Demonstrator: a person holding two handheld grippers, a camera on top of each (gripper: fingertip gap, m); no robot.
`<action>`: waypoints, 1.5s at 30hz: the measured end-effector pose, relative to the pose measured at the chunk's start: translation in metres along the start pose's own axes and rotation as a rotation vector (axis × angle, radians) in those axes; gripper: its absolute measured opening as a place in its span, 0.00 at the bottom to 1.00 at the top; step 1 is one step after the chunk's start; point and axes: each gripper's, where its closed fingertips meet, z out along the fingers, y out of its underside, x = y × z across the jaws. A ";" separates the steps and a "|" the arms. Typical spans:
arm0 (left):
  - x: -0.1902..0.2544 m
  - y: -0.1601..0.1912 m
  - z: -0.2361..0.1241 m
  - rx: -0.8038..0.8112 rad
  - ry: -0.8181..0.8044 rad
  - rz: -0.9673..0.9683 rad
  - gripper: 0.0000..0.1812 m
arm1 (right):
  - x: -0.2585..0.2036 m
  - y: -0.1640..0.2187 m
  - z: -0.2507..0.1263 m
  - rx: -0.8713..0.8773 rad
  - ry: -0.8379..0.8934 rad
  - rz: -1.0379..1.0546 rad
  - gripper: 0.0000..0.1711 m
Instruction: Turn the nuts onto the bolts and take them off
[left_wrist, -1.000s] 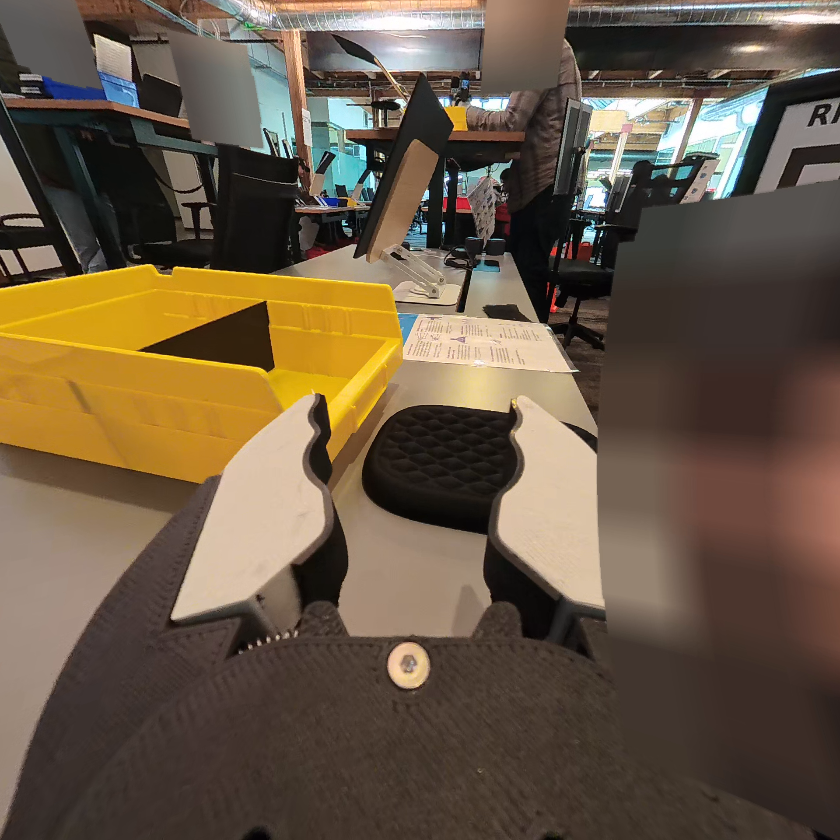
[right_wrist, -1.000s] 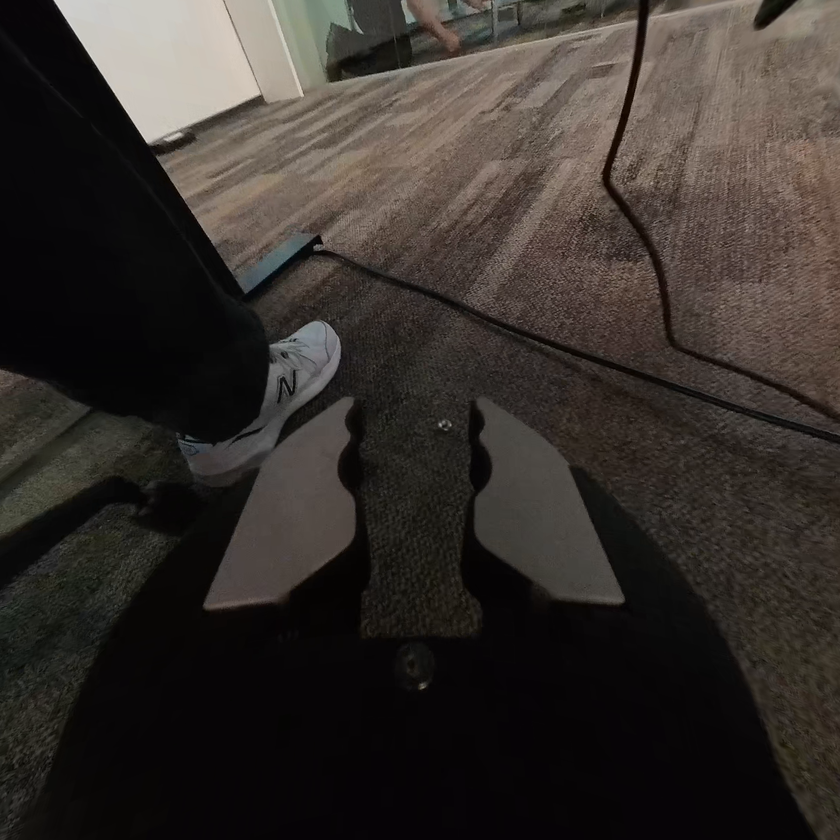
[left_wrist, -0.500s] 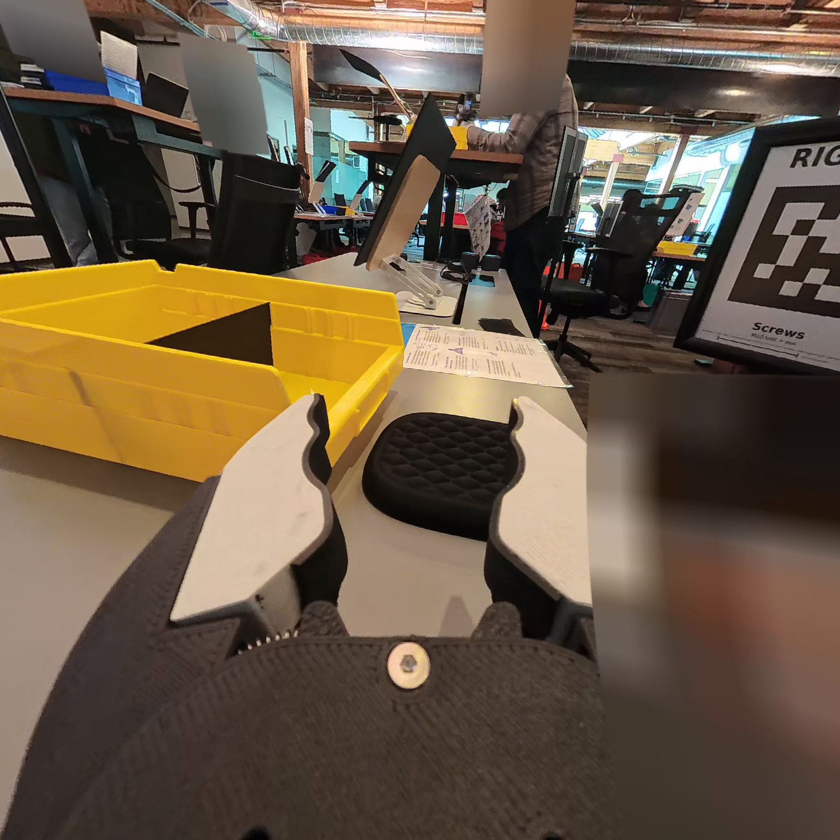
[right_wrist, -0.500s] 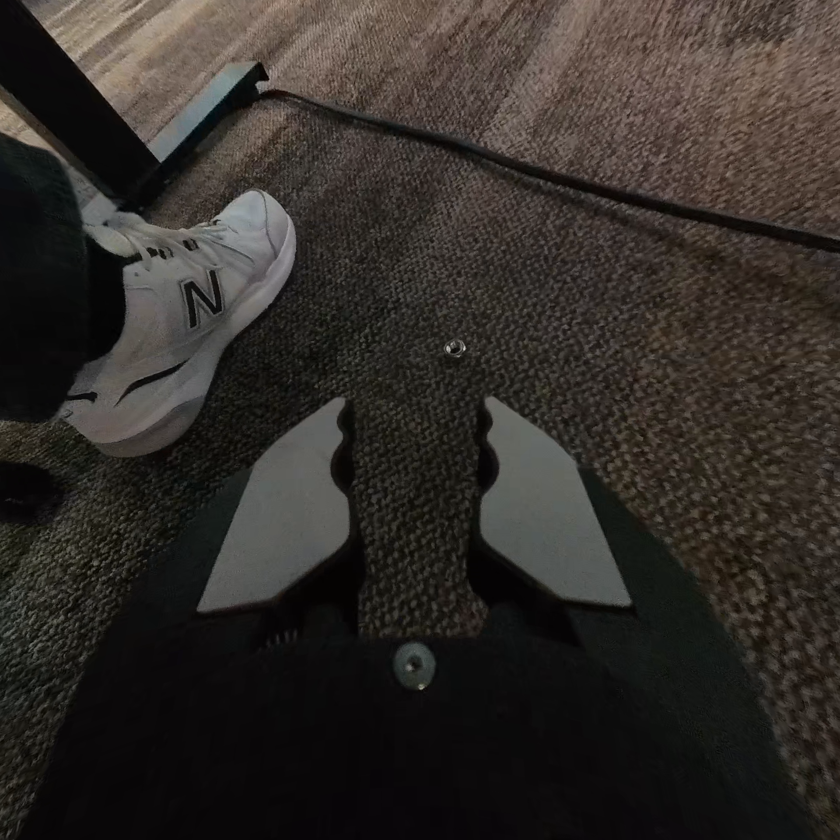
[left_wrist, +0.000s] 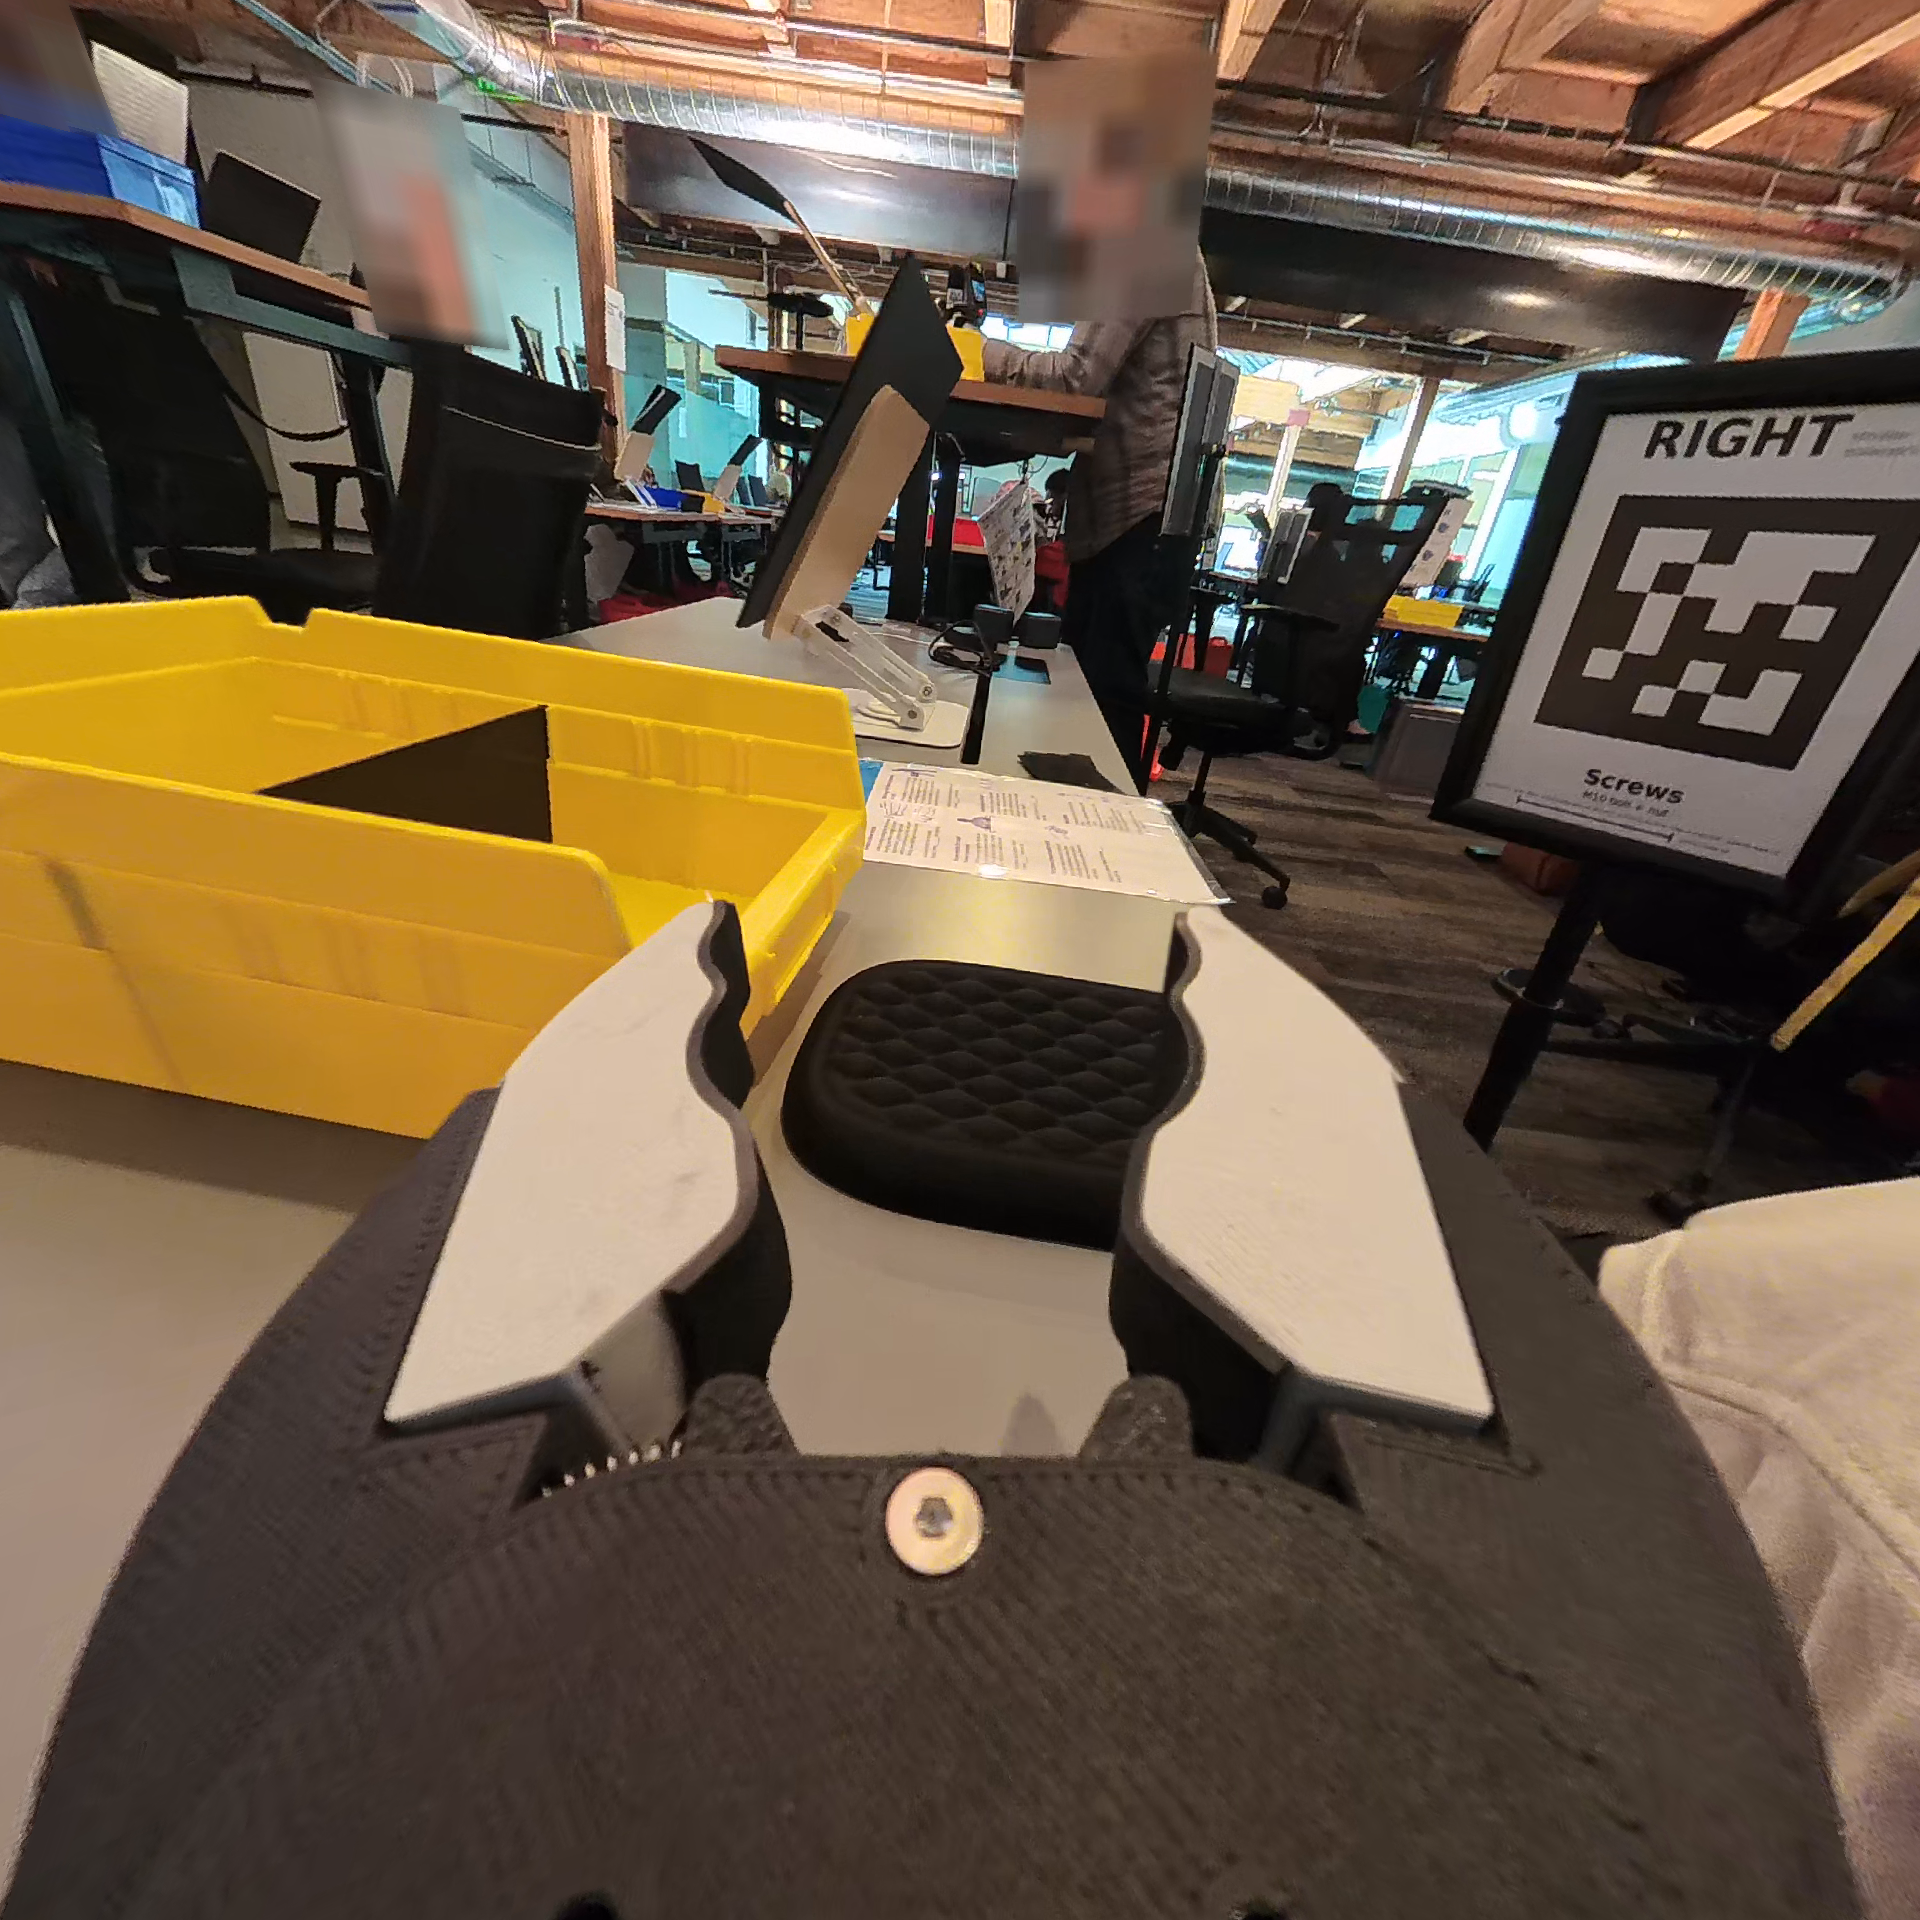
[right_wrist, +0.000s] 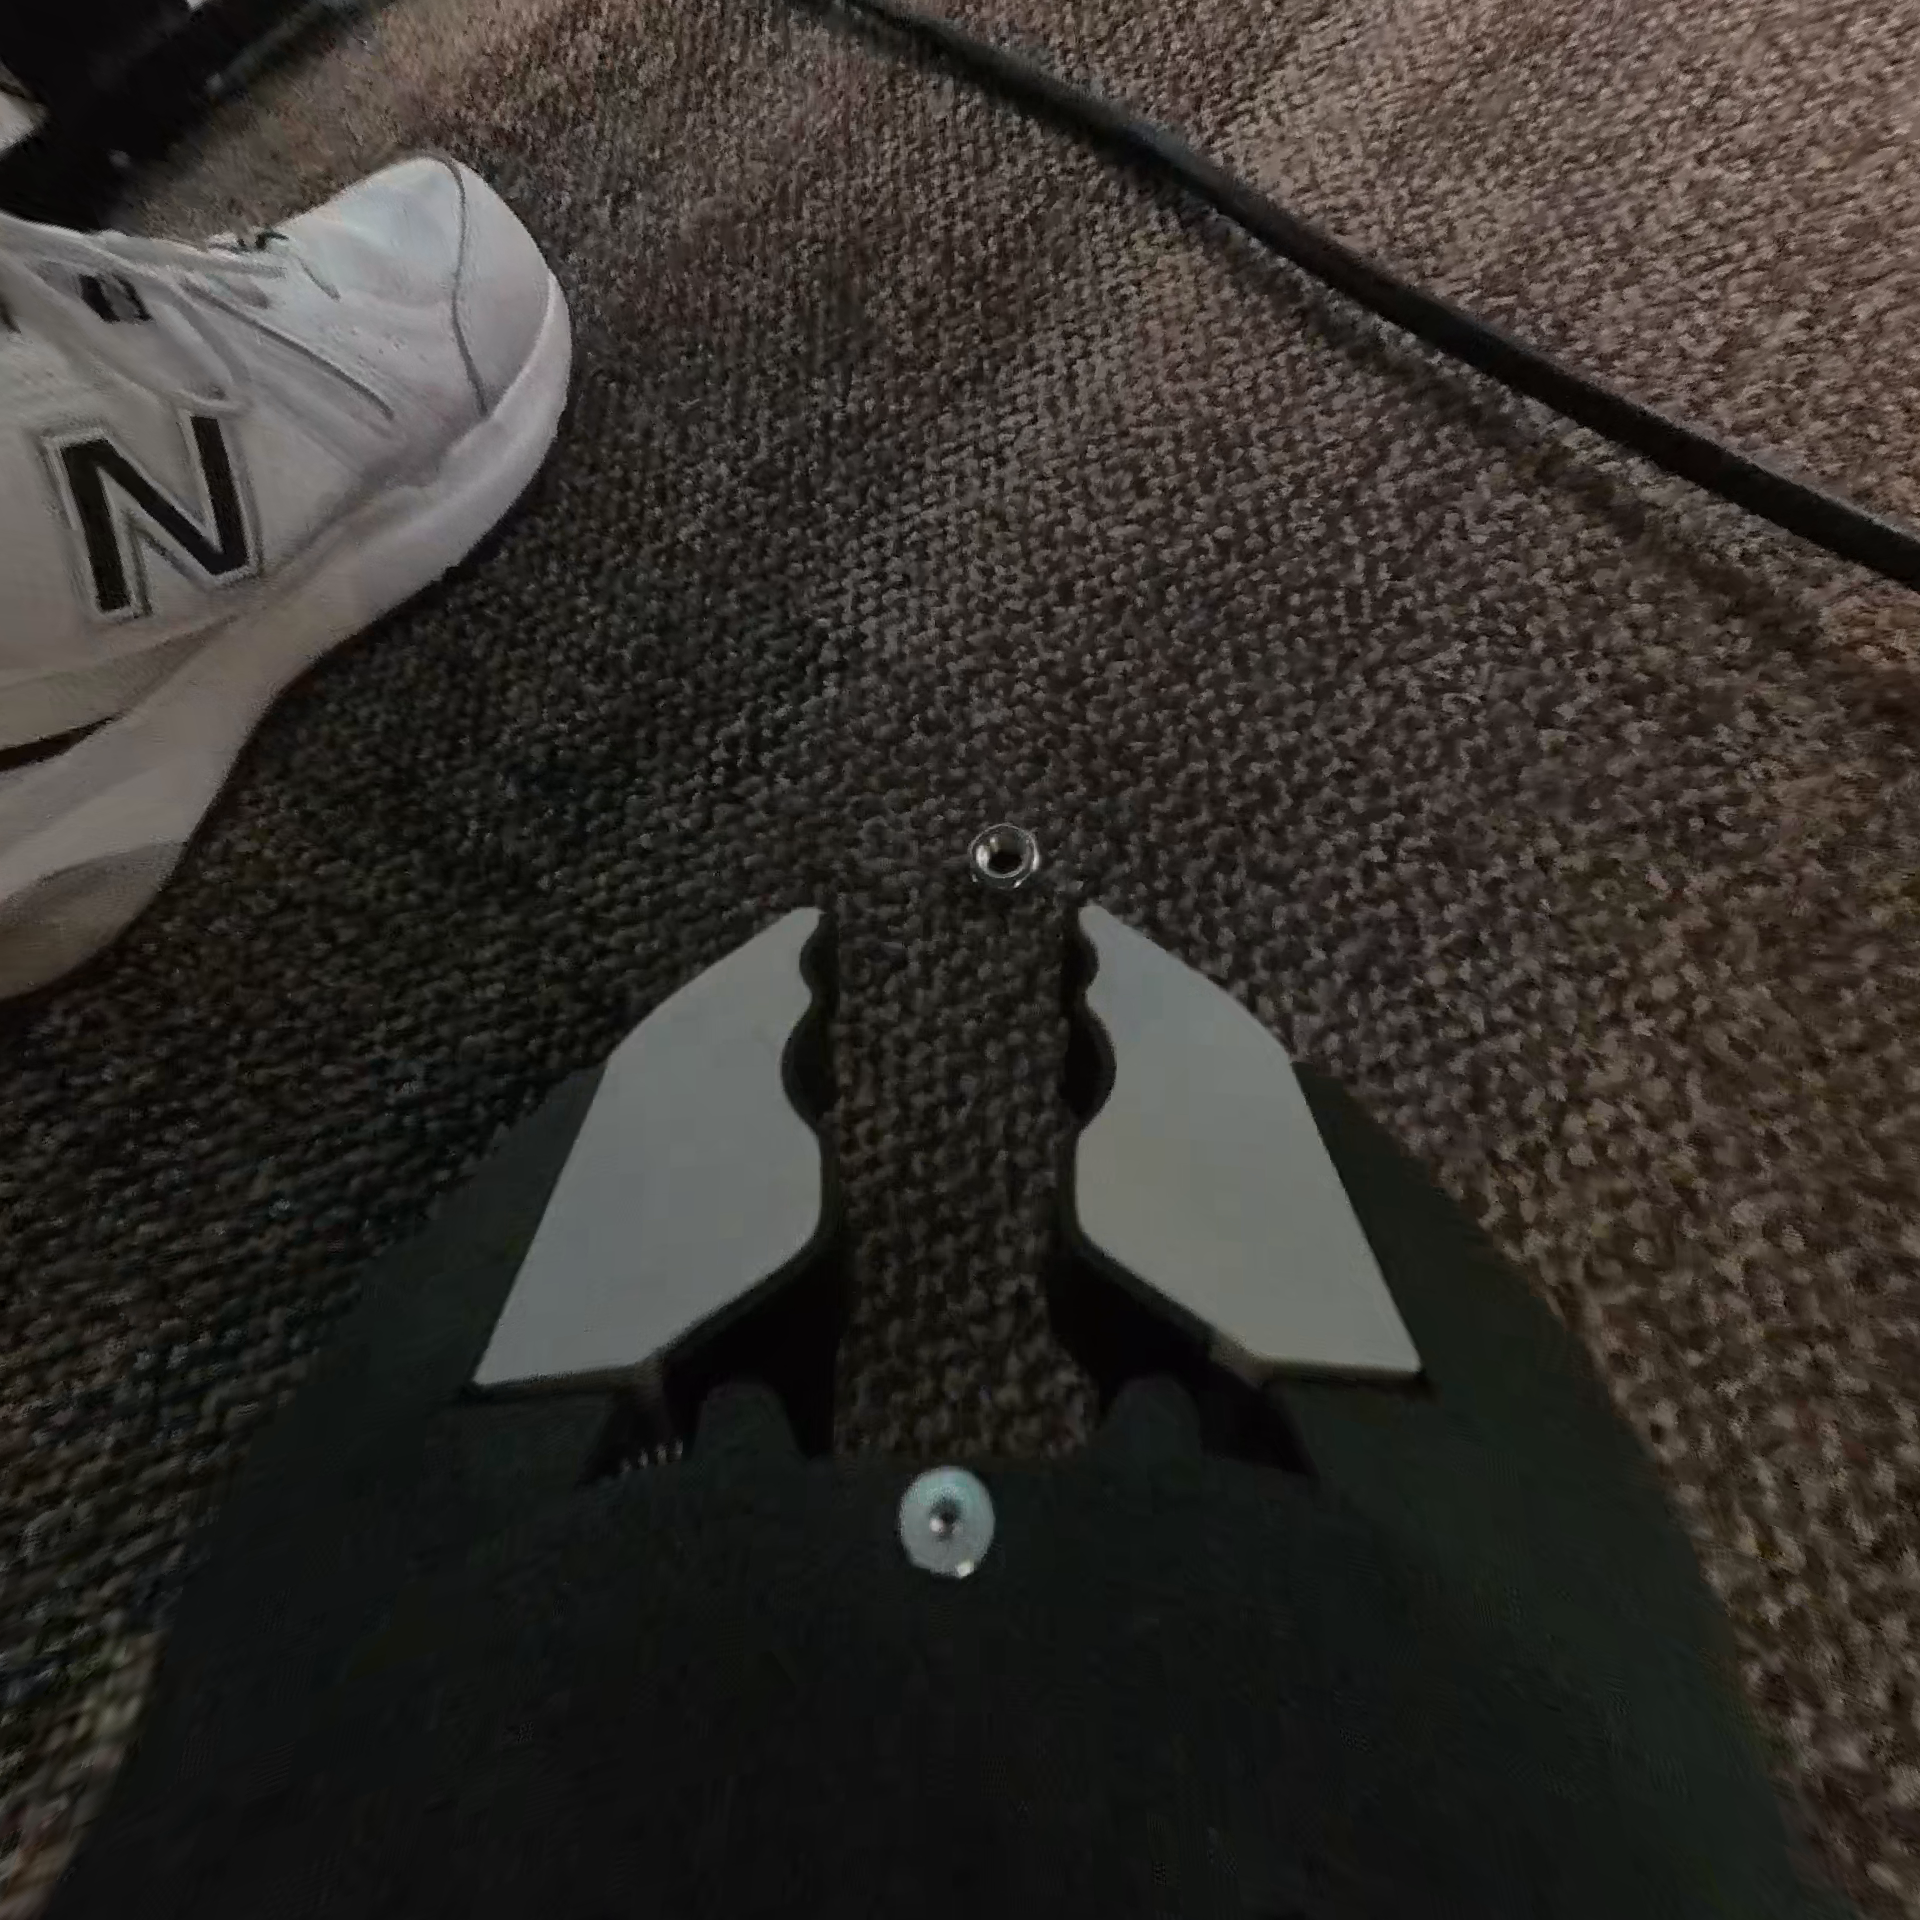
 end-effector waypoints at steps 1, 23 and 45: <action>-0.001 -0.001 -0.001 0.005 0.001 -0.015 0.42 | 0.003 0.000 0.005 -0.012 0.004 -0.004 0.25; -0.003 0.000 -0.001 0.005 0.028 -0.067 0.42 | 0.011 0.013 0.050 -0.155 -0.013 -0.053 0.18; -0.005 0.000 -0.001 0.007 0.042 -0.101 0.41 | 0.011 0.015 0.055 -0.193 0.116 -0.154 0.11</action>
